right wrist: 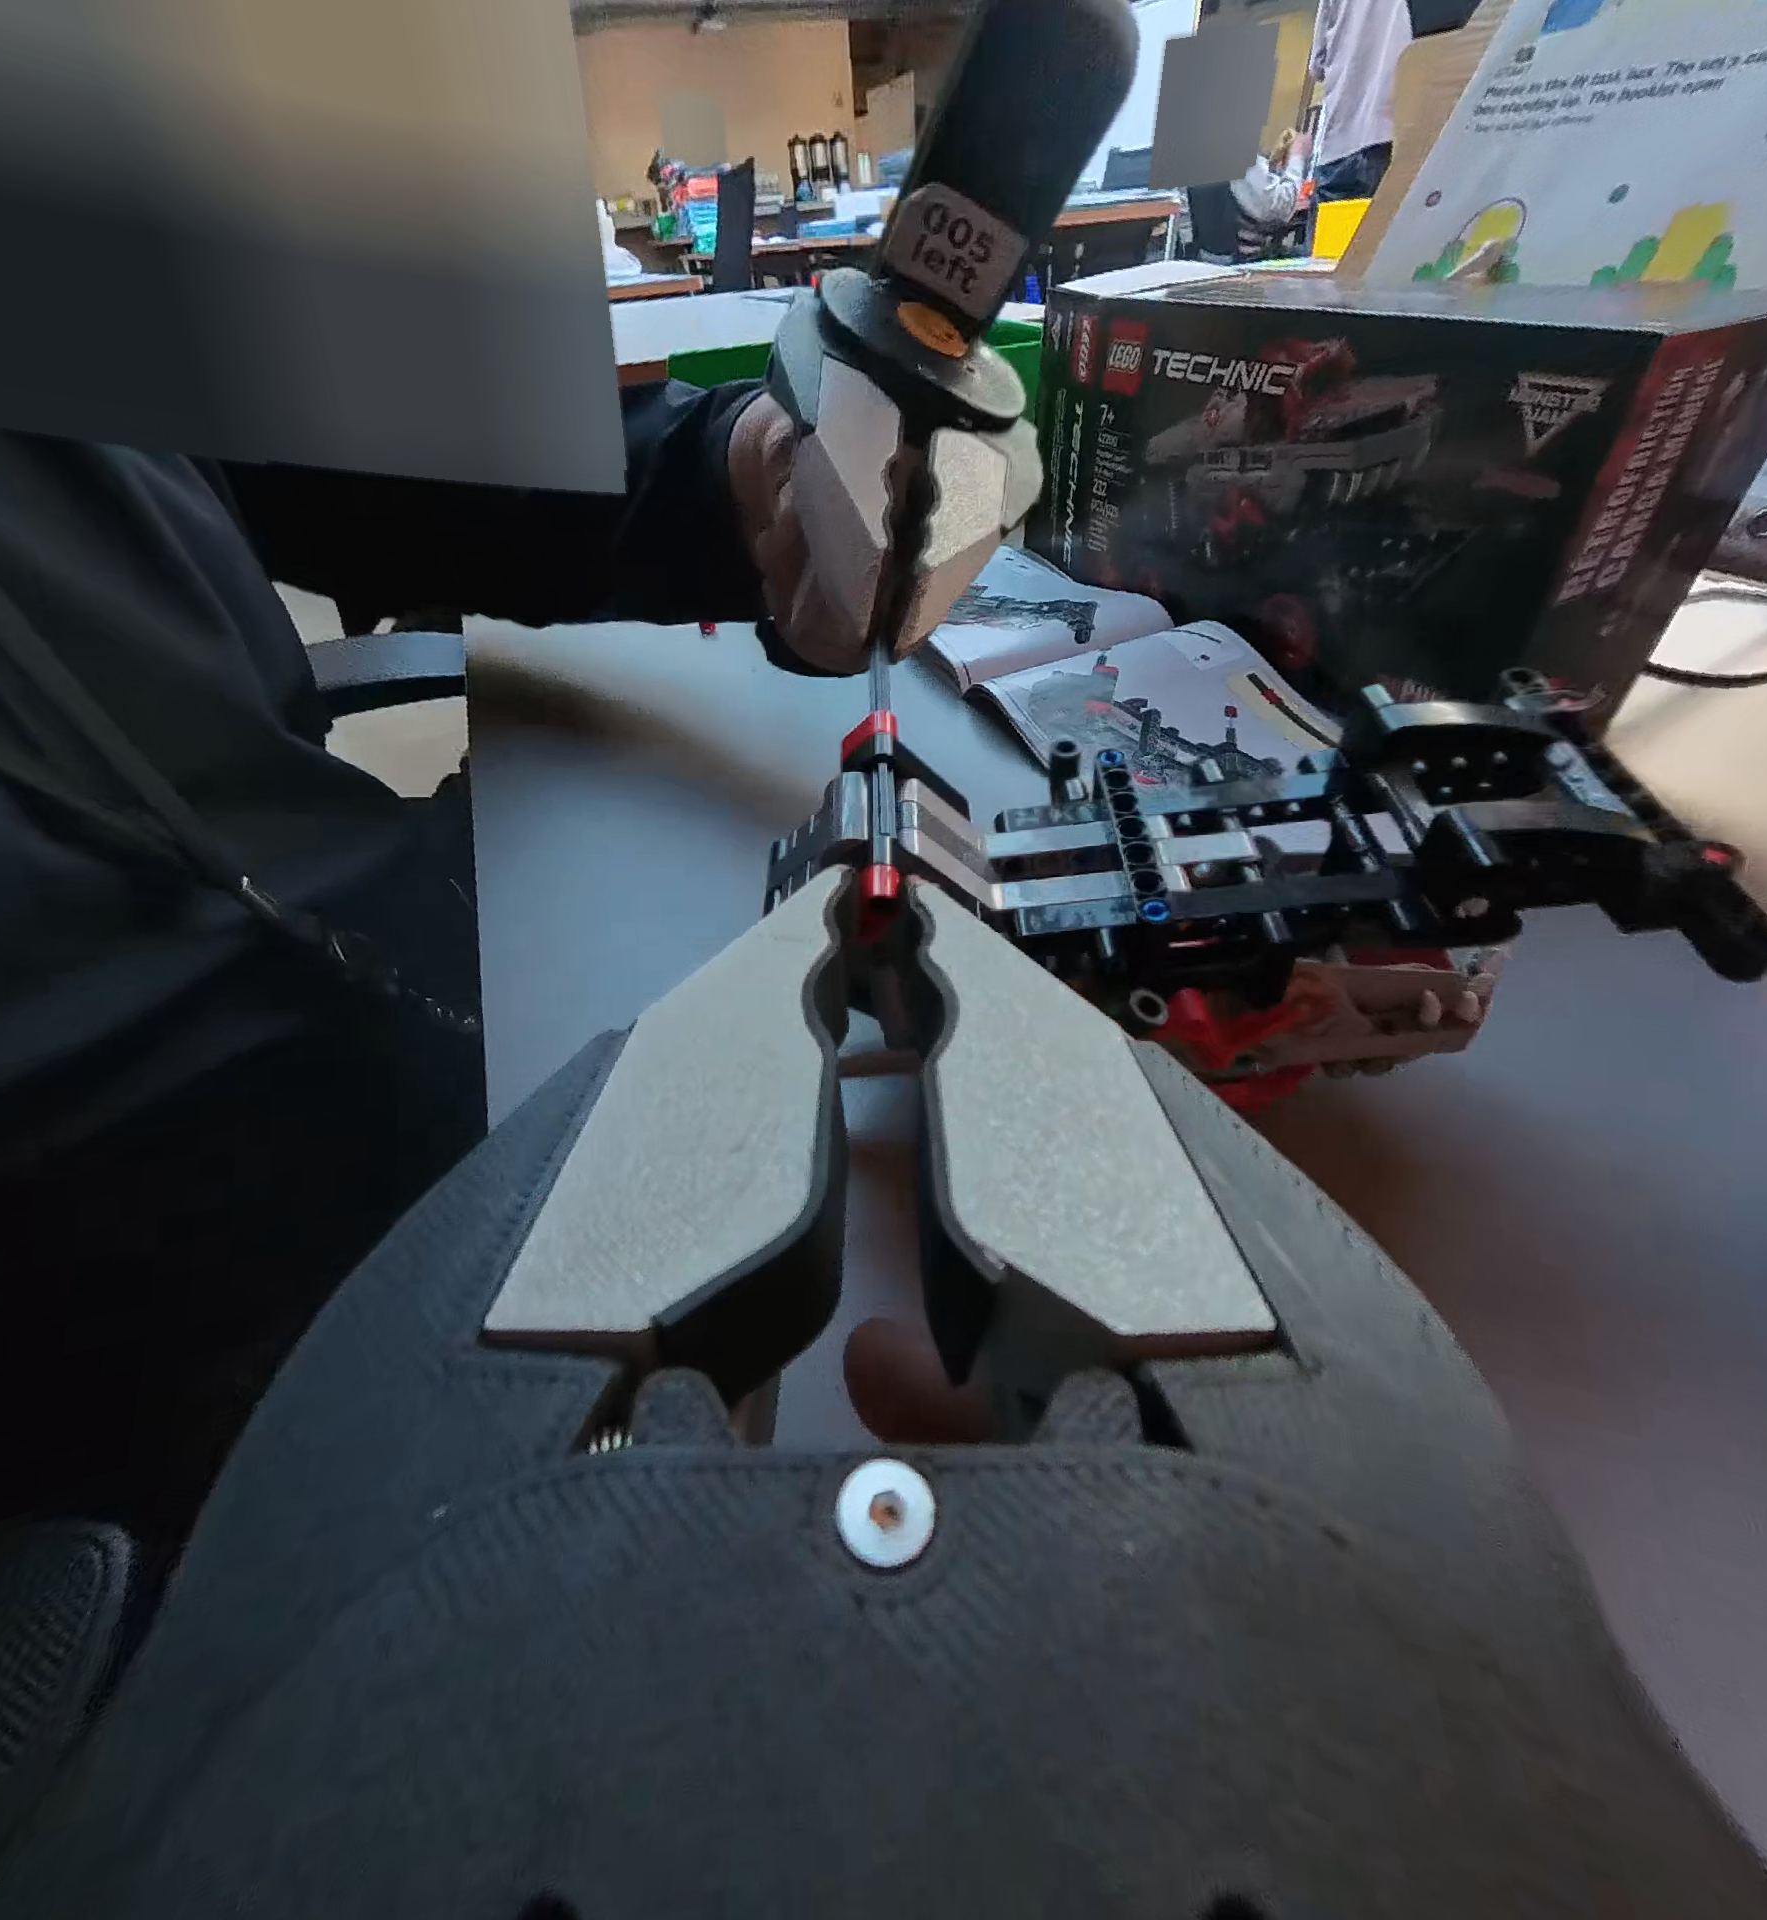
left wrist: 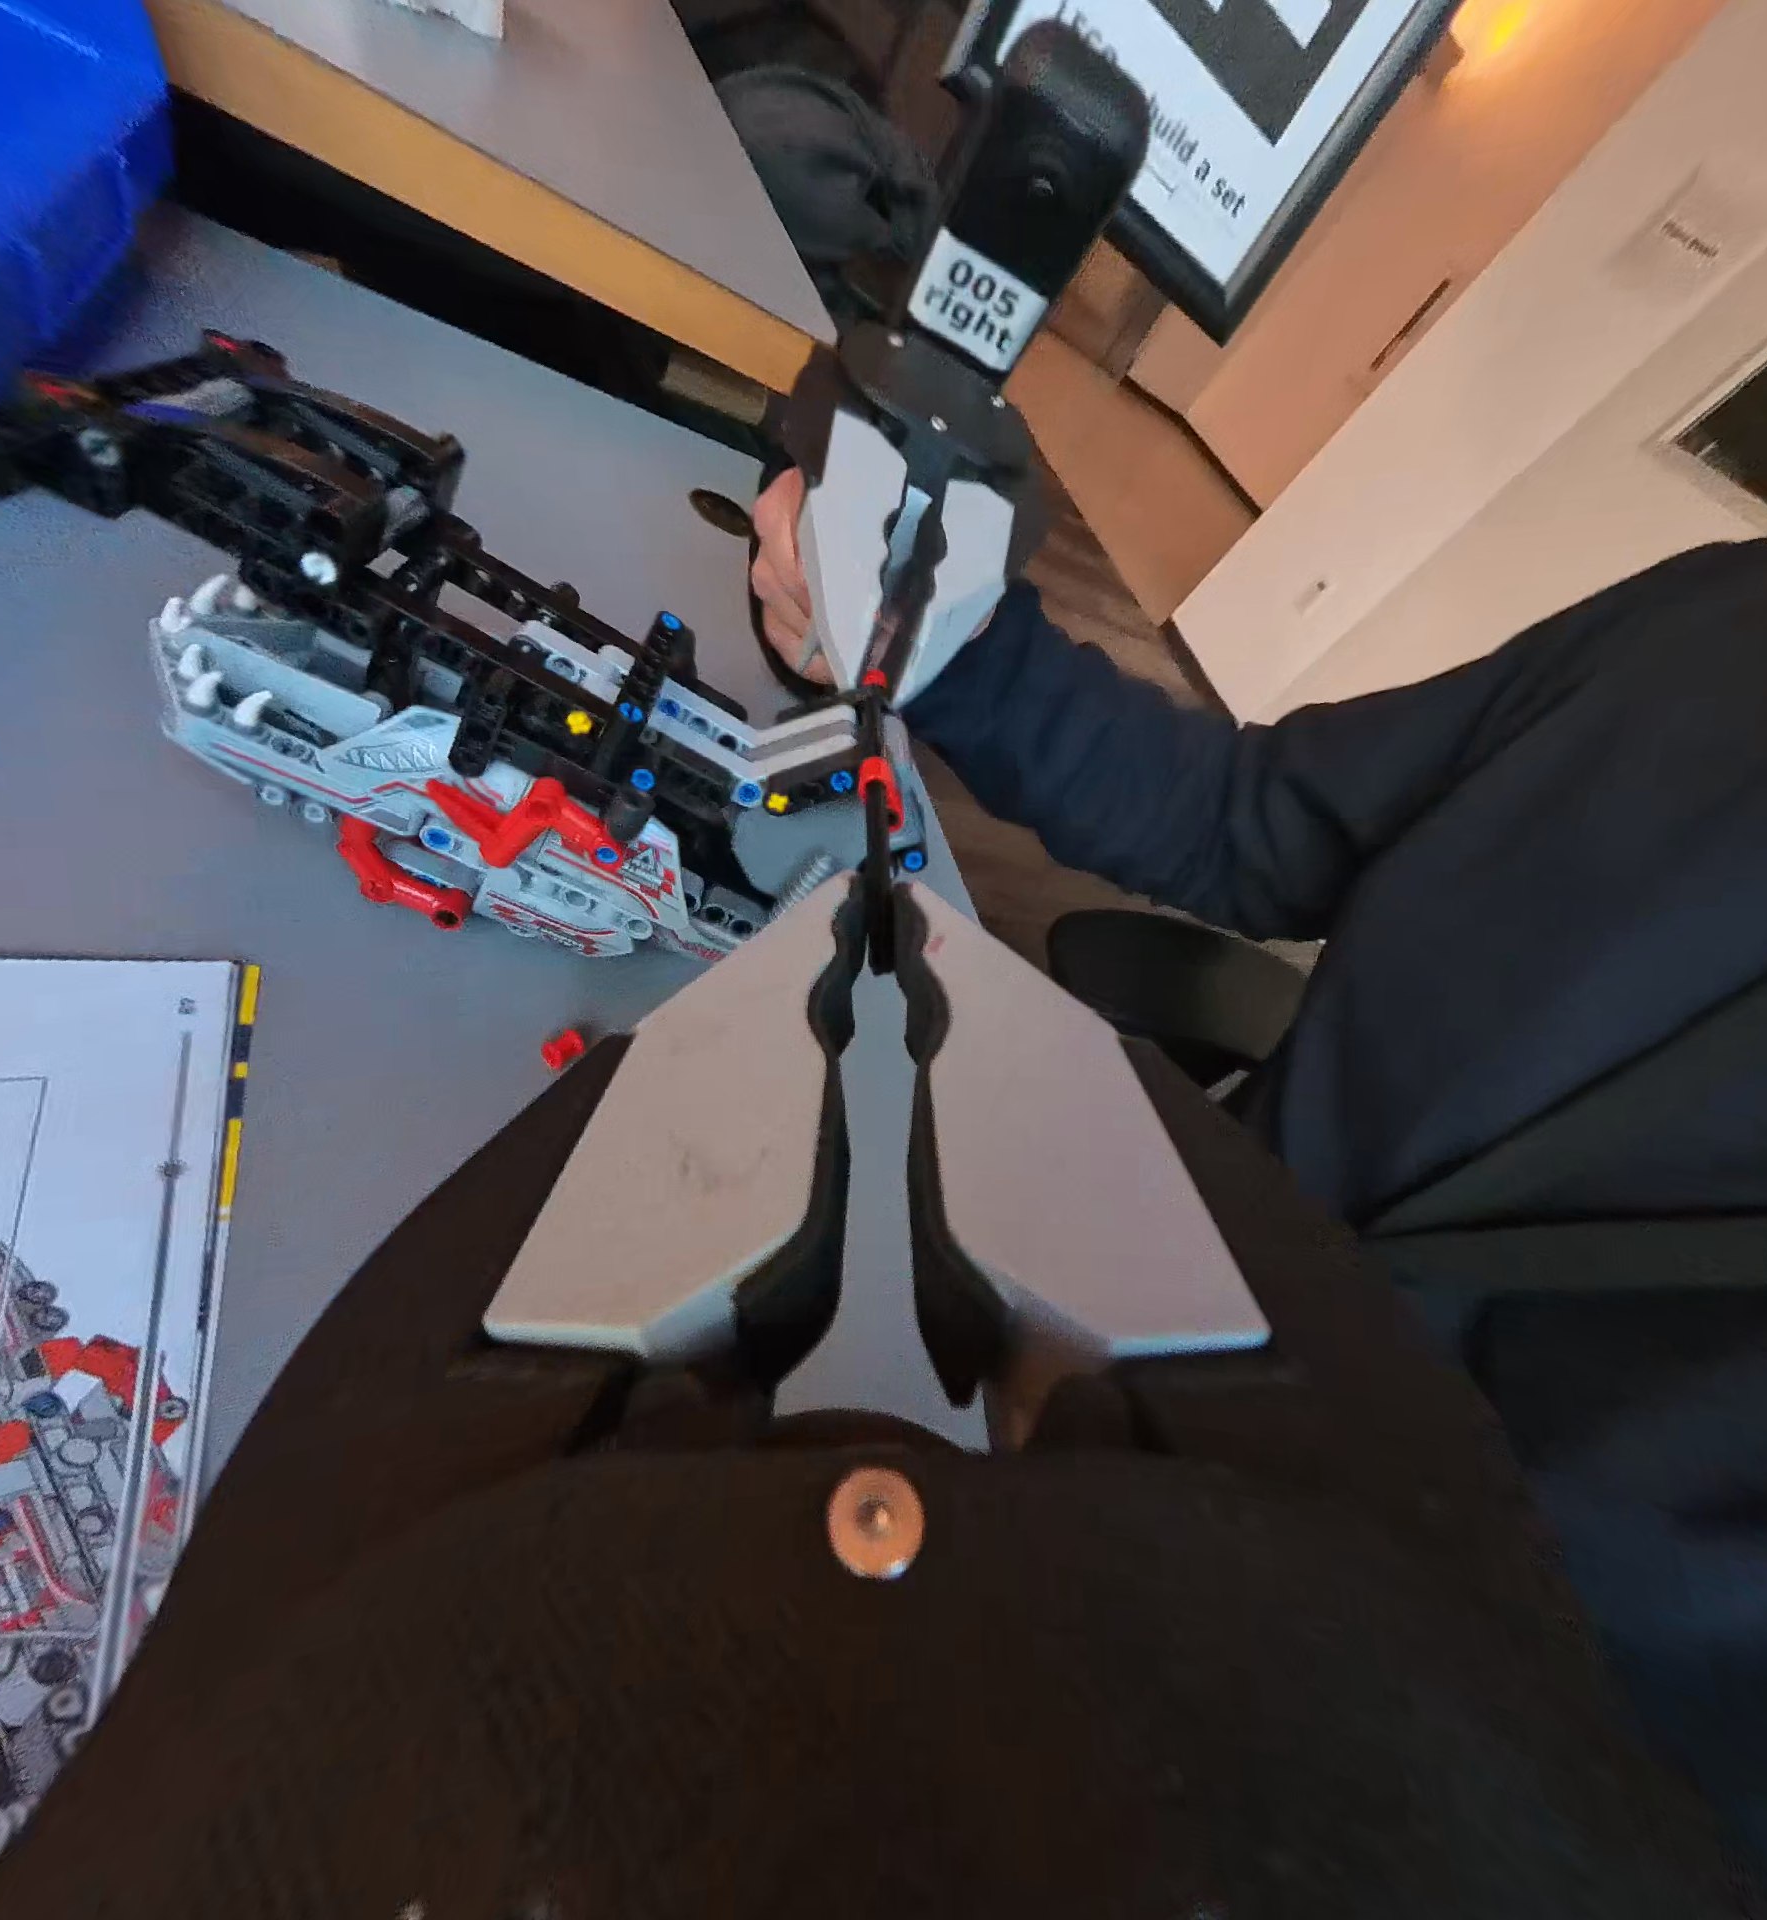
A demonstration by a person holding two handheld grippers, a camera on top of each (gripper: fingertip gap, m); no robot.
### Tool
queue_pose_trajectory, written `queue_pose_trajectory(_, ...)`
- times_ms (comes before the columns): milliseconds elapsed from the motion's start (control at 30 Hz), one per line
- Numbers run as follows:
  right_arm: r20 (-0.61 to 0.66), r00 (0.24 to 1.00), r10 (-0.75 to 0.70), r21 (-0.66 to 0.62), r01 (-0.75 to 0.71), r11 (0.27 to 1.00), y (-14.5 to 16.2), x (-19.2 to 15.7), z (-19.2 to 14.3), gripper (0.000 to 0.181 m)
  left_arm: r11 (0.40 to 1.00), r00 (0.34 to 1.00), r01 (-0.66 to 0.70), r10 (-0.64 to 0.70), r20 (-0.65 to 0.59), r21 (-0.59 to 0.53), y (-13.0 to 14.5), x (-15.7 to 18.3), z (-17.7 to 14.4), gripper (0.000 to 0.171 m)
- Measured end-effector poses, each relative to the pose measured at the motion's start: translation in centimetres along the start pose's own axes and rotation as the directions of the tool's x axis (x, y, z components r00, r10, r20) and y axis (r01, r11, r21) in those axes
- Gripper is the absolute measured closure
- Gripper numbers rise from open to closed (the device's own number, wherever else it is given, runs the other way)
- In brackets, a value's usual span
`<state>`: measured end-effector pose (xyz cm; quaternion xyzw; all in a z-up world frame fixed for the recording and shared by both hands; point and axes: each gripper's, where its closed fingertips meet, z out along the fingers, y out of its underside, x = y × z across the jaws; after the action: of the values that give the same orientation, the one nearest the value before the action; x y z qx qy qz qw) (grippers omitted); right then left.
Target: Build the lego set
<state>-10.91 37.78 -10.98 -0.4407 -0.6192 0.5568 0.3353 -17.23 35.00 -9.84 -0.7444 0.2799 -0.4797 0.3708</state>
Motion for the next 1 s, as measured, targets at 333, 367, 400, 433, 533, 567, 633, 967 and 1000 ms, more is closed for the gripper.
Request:
queue_pose_trajectory(333, 0.041, 0.997, 0.066, -0.051, -0.064, 0.997, 0.8, 0.8, -0.3, 0.178, 0.651, 0.619, -0.637, 0.751, 0.23, -0.413, 1.8, -0.9, 1.0, 0.171)
queue_pose_trajectory(367, 0.038, 0.999, 0.039, -0.055, -0.037, 0.998, 0.8, 0.8, -0.3, 0.179, 0.658, 0.624, -0.632, 0.745, 0.235, -0.41, 2.0, -0.9, 1.1, 0.171)
queue_pose_trajectory(400, 0.032, 0.999, 0.001, -0.06, 0.001, 0.998, 0.9, 0.7, -0.3, 0.178, 0.692, 0.656, -0.608, 0.714, 0.246, -0.389, 2.1, -0.9, 1.2, 0.171)
queue_pose_trajectory(433, 0.029, 0.999, -0.039, -0.064, 0.041, 0.997, 0.9, 0.6, -0.2, 0.178, 0.739, 0.7, -0.569, 0.665, 0.26, -0.359, 2.2, -1.0, 1.1, 0.171)
queue_pose_trajectory(533, 0.052, 0.994, -0.098, -0.064, 0.101, 0.993, 0.9, 0.1, 0.0, 0.179, 0.836, 0.809, -0.464, 0.534, 0.245, -0.292, 2.4, -0.8, 1.1, 0.171)
queue_pose_trajectory(567, 0.057, 0.993, -0.103, -0.063, 0.106, 0.992, 0.9, 0.1, 0.0, 0.179, 0.838, 0.816, -0.455, 0.528, 0.236, -0.301, 2.6, -0.8, 1.1, 0.171)
queue_pose_trajectory(633, 0.063, 0.988, -0.14, -0.073, 0.145, 0.987, 1.1, 0.0, -0.1, 0.179, 0.831, 0.812, -0.456, 0.536, 0.234, -0.319, 2.6, -0.7, 1.2, 0.171)
queue_pose_trajectory(967, 0.092, 0.897, -0.433, -0.178, 0.442, 0.879, 1.3, -1.2, -0.7, 0.178, 0.913, 0.989, 0.145, -0.122, 0.083, -0.381, 2.7, 1.0, 1.8, 0.171)
queue_pose_trajectory(1000, 0.093, 0.895, -0.435, -0.182, 0.445, 0.877, 1.3, -1.1, -0.9, 0.178, 0.914, 0.99, 0.132, -0.105, 0.091, -0.383, 2.2, 0.9, 1.8, 0.171)
